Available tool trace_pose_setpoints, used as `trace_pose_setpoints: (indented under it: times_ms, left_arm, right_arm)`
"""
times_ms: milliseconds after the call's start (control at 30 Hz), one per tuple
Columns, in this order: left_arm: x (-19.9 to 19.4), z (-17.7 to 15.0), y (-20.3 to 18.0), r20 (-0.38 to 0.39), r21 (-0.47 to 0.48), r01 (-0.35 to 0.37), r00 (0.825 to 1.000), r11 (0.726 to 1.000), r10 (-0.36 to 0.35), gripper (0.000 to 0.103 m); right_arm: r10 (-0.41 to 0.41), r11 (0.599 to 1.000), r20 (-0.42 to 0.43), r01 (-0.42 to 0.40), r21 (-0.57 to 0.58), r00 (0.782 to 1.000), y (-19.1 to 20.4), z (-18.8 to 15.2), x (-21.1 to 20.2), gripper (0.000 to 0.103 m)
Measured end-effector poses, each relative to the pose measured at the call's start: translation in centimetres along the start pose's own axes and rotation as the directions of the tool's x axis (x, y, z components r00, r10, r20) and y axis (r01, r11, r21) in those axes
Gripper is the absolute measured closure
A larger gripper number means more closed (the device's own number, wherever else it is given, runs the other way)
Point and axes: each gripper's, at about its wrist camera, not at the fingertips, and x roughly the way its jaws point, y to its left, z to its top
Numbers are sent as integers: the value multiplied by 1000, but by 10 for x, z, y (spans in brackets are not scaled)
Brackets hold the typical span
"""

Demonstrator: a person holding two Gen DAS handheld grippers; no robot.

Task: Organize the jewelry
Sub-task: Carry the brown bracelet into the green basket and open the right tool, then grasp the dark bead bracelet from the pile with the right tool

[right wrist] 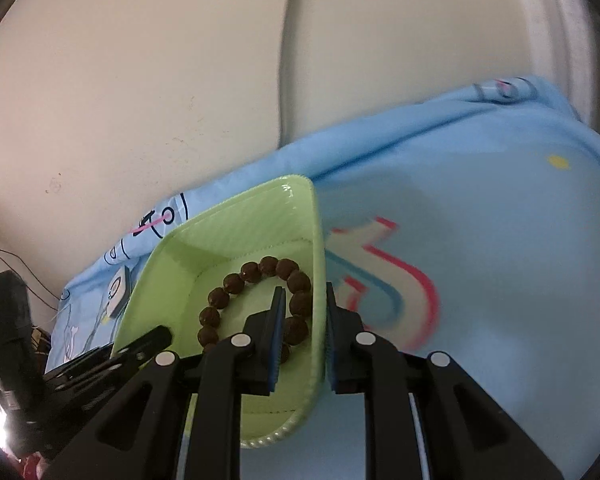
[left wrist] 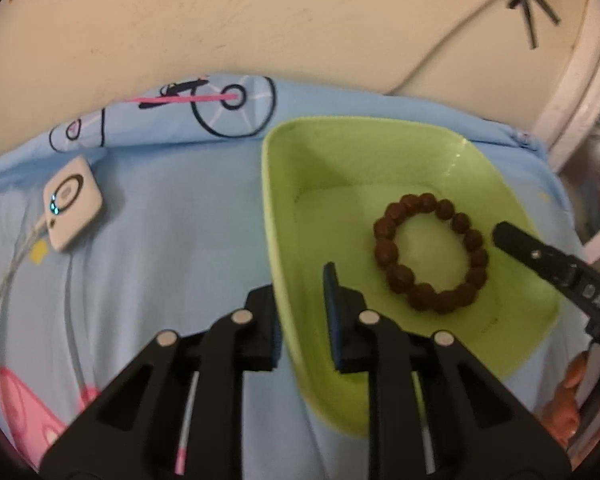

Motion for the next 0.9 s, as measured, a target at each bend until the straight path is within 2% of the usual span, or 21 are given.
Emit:
trace_pose_setpoints:
  times_ms: [33,100,133,167,200,300,367,433,500,600,733,767,833,900]
  left_arm:
    - [-3,3,2,-6,-9,7,1000,1000,-7,86]
    - [-19,6,9,-1,-15,51,999,999,-51,84]
    - [-36,3,14,15,-4,61,998,998,-61,80]
    - [-49,1,19,25,5,68,997,998,-68,72]
    - [-63,-2,27,36,8,85,996,996,-85,68]
    - [-117,-35,68,109,-17,155,982,988,-152,65]
    - [-150,-65,110,152,-52,162,977,985,-153,65]
    - [-170,-93,152,167,-95,132,979,987,-114,65]
    - [-184,-126,189,156,-147,92,985,985,-69,65]
    - [-187,-158,211,133,-175,76,990,982,-53,65]
    - [-187,-186,209,119,-174,122,988,977,-103,65]
    - [-181,-186,206,105,-175,125,989,977,-108,64]
    - [-169,-186,206,80,-194,143,988,970,-129,61]
    - [-156,-188,205,53,-224,160,987,961,-152,49]
  right_arm:
    - [-12,1000,10,12,4,1000,1,2,-2,103]
    - [-26,999,93,24,26,995,0,1,-25,103]
    - [-27,999,121,23,35,992,1,-2,-35,103]
    - [-19,999,155,13,43,988,2,-10,-51,103]
    - [-4,999,175,-4,45,984,4,-15,-64,103]
    - [78,997,216,-80,2,973,20,-47,-98,103]
    - [156,988,174,-152,-39,972,34,-72,-106,103]
    - [216,975,86,-210,-77,973,51,-93,-100,103]
    - [270,954,-29,-272,-128,962,75,-115,-86,103]
    - [307,921,-150,-333,-203,940,113,-142,-66,103]
    - [335,866,-266,-406,-291,904,164,-169,-48,103]
    - [328,859,-280,-408,-310,902,174,-174,-45,101]
    - [295,852,-275,-382,-357,915,193,-181,-39,69]
    - [255,851,-255,-342,-400,933,201,-185,-37,64]
